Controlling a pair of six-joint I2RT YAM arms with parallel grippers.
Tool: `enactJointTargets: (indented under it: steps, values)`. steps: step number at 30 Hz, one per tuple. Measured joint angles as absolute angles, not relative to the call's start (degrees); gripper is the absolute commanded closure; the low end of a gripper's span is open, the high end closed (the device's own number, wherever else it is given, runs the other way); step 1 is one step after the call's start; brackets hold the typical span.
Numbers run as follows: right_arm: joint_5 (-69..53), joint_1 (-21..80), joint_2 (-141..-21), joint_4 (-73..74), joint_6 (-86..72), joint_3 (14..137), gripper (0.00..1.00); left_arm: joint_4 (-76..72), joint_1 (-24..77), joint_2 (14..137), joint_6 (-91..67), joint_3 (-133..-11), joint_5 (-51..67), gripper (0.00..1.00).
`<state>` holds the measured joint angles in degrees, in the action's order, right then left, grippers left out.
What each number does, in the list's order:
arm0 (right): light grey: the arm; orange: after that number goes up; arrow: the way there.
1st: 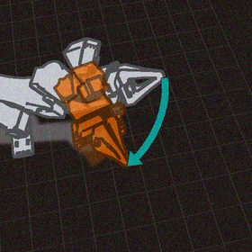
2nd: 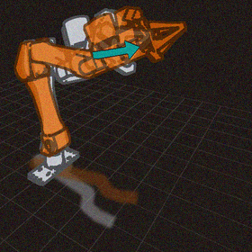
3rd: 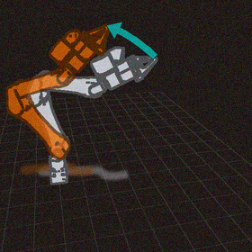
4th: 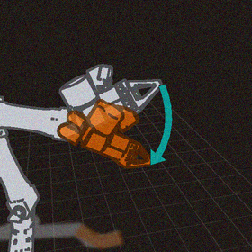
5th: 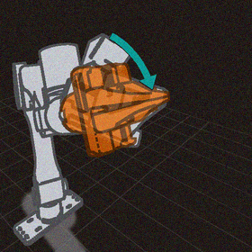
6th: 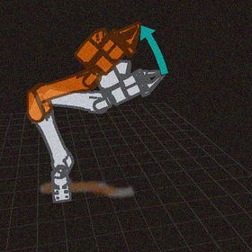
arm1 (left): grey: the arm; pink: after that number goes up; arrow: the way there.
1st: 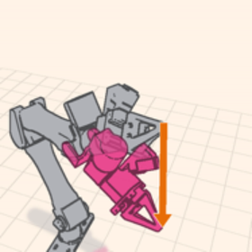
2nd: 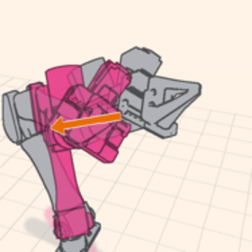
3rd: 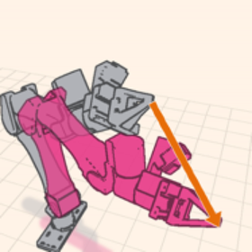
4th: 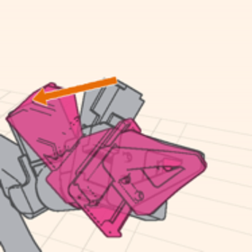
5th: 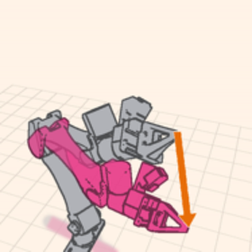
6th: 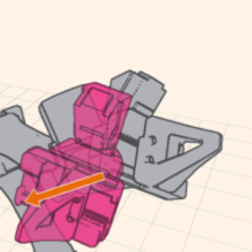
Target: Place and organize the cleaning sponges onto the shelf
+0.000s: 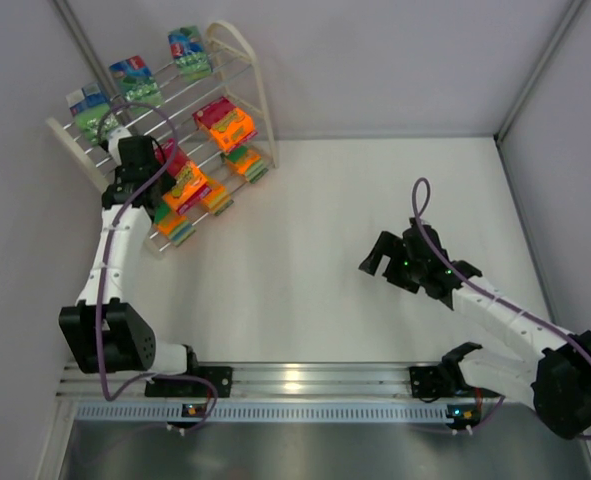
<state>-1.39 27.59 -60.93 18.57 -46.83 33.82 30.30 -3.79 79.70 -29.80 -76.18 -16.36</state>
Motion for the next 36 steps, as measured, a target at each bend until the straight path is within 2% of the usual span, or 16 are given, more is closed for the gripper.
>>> enactJointTargets:
  steps: [16,27,36]
  values:
    - [-2.7,27.6,-61.7,16.8,-47.8,33.7,0.01,29.8,-4.2,82.5,-30.3,-78.6,-20.6,0.61]
    - [-2.7,27.7,-61.7,16.2,-47.8,33.7,0.01,28.6,-4.2,83.0,-30.0,-78.6,-21.1,0.37]
    - [-3.0,27.7,-61.7,15.9,-47.9,33.7,0.01,28.6,-4.2,82.1,-29.8,-78.6,-20.3,0.27]
